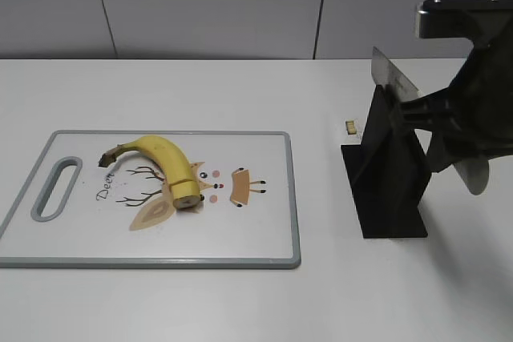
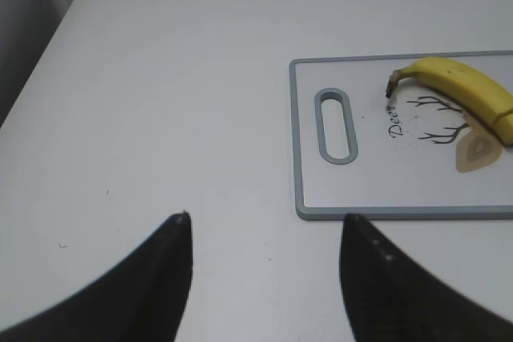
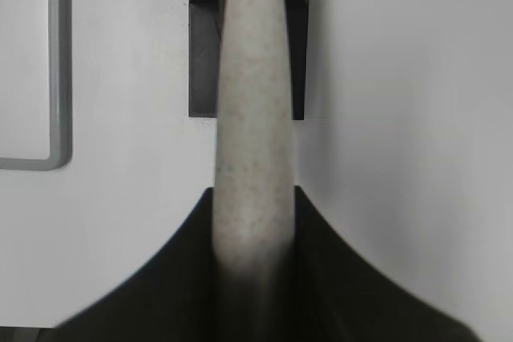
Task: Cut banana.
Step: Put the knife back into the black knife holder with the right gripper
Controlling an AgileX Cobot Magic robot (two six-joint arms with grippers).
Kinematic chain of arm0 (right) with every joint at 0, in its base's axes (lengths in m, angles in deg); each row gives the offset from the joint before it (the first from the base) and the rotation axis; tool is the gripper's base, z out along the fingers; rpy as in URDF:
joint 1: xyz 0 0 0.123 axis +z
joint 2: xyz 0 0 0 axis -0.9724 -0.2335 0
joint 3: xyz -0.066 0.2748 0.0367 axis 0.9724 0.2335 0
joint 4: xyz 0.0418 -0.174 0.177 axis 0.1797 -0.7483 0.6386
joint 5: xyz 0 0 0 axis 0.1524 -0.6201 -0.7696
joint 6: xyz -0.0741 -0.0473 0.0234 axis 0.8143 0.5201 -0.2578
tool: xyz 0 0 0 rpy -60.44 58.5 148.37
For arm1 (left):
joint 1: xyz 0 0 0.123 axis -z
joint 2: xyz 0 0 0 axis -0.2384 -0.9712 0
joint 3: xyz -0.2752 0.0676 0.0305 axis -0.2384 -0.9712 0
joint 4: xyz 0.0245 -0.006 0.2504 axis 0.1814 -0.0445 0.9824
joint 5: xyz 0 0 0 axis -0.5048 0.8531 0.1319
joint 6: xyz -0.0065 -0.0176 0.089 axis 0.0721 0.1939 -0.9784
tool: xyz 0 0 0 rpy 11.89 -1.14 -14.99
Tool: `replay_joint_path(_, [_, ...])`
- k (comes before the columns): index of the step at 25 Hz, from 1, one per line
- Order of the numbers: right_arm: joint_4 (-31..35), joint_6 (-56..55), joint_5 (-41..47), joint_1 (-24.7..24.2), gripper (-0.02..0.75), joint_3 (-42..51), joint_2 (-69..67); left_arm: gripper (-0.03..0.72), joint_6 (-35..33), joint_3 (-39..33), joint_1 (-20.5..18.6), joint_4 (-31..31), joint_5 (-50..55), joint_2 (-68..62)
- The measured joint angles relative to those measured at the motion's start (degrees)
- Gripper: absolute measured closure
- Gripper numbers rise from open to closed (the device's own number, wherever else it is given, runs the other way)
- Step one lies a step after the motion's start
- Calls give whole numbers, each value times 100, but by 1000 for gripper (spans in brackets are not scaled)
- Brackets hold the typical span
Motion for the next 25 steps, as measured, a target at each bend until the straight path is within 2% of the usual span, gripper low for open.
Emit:
replay_joint_path(6, [288,0,162,0,566,5,-146,136,0,0,0,0,-2,0])
replay_joint_path(15, [324,-1,231,0,562,5,-175,136,0,0,0,0,-2,0])
replay_joint_path(17, [324,-1,219,0,506,5,-186,136,0,0,0,0,-2,0])
replay_joint_path(21, [324,-1,178,0,312,5,-188,136,0,0,0,0,-2,0])
replay_joint_path(25, [324,5,139,0,185,5,-188,136,0,0,0,0,-2,0])
